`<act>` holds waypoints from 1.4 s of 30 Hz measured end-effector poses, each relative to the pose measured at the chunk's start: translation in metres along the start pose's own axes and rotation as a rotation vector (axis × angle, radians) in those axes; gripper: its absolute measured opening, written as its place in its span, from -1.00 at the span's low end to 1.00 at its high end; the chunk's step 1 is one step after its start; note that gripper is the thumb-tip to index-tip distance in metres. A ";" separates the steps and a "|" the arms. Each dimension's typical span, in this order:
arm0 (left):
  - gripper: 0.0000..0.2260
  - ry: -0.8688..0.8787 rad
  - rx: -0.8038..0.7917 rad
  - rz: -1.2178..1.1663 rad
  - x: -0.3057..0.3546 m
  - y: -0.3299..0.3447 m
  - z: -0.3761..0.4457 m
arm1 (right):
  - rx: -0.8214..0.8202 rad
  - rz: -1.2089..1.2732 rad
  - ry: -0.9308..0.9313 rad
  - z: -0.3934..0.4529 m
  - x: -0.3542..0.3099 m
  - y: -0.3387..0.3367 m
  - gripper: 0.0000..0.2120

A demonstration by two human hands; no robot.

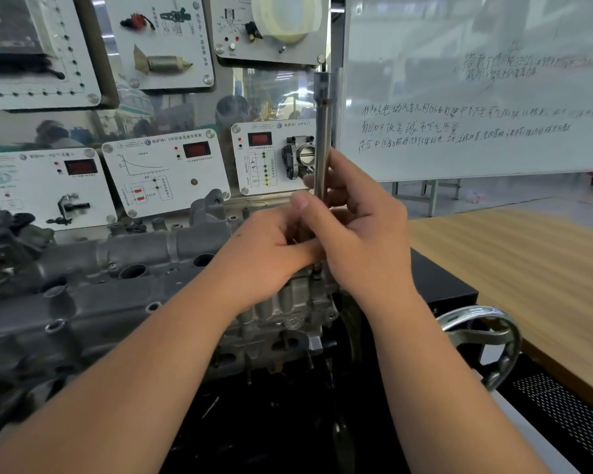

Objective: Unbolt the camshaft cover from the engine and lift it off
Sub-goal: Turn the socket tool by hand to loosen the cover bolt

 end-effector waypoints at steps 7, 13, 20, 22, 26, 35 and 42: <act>-0.73 -0.076 -0.056 -0.069 -0.001 0.002 -0.003 | 0.034 -0.033 0.030 0.003 0.000 -0.004 -0.92; -0.68 -0.060 -0.014 -0.064 0.000 0.002 -0.004 | 0.023 0.070 0.052 0.001 0.000 0.000 -0.54; -0.71 -0.077 0.002 -0.022 -0.001 0.003 -0.002 | 0.088 -0.010 0.121 0.000 0.008 -0.004 -0.75; -0.70 -0.097 -0.046 -0.085 -0.003 0.002 -0.004 | 0.046 -0.003 0.116 0.000 0.008 -0.003 -0.78; -0.73 -0.084 -0.059 -0.053 -0.004 0.000 -0.005 | 0.034 0.043 0.108 -0.001 0.002 0.000 -0.67; -0.71 -0.062 0.007 -0.034 -0.002 0.001 -0.003 | 0.041 -0.014 0.115 -0.002 0.001 -0.007 -0.87; -0.83 -0.061 -0.016 -0.040 -0.001 0.001 -0.005 | -0.038 -0.017 0.128 -0.002 -0.001 -0.007 -0.70</act>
Point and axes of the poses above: each hand's wrist, its own z-axis towards the middle knuckle, its own y-axis out of the palm, x = y × z, the point moved 6 cm from there along z, towards the middle knuckle, and after that the axes turned 15 degrees about -y, right-handed, at the moved point
